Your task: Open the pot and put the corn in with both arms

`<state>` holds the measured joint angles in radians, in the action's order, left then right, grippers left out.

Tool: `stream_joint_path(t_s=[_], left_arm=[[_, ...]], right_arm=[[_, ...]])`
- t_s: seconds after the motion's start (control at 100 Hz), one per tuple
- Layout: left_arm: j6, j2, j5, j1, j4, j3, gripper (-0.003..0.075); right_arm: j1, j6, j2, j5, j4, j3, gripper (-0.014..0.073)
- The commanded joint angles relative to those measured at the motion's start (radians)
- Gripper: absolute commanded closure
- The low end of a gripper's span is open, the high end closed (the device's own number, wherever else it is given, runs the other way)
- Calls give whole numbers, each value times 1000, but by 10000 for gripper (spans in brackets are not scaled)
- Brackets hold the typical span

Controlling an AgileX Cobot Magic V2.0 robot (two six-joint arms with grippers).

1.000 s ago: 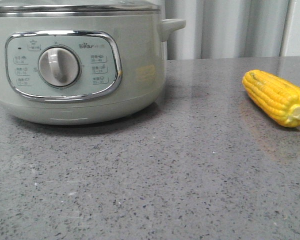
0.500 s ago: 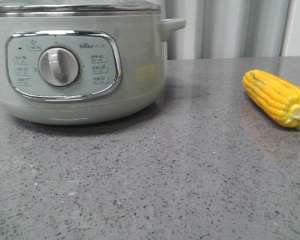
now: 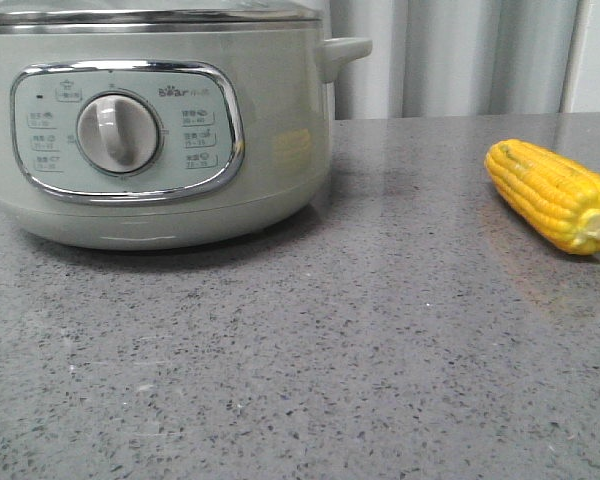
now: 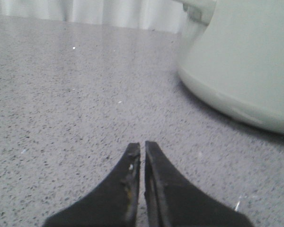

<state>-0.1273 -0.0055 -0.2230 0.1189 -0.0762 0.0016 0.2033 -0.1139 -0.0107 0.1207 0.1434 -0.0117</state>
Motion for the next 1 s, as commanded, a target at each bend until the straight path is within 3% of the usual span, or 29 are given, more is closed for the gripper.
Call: stream_joint_path(t_s=[0.0, 0.19, 0.31, 0.37, 0.49, 0.57, 0.71, 0.83, 0.93, 0.99], left_arm=[[0, -30, 123, 0, -38, 26, 739], [0, -30, 262, 0, -117, 26, 739], [0, -30, 330, 0, -213, 24, 739], [0, -30, 331, 0, -227, 2, 738], [0, 3, 202, 0, -175, -105, 739], [1, 62, 114, 0, -105, -195, 739], [1, 222, 106, 0, 26, -354, 738], [1, 383, 106, 0, 30, -481, 731], [2, 513, 149, 23, 30, -544, 623], [2, 574, 191, 52, 30, -569, 480]], right_arm=[[-5, 1, -18, -89, -21, -26, 673], [-5, 1, -18, -145, -161, -26, 673], [-5, 1, -18, -249, -453, -24, 673], [-5, 1, -18, -263, -528, -11, 673], [-5, 3, -5, -137, -511, 81, 673], [-5, 15, 32, -6, -424, 187, 673], [-5, 19, 167, 131, -230, 386, 673], [-5, 21, 332, 186, -164, 555, 673], [-5, 21, 450, 197, -143, 661, 631], [-5, 21, 508, 195, -143, 712, 570]])
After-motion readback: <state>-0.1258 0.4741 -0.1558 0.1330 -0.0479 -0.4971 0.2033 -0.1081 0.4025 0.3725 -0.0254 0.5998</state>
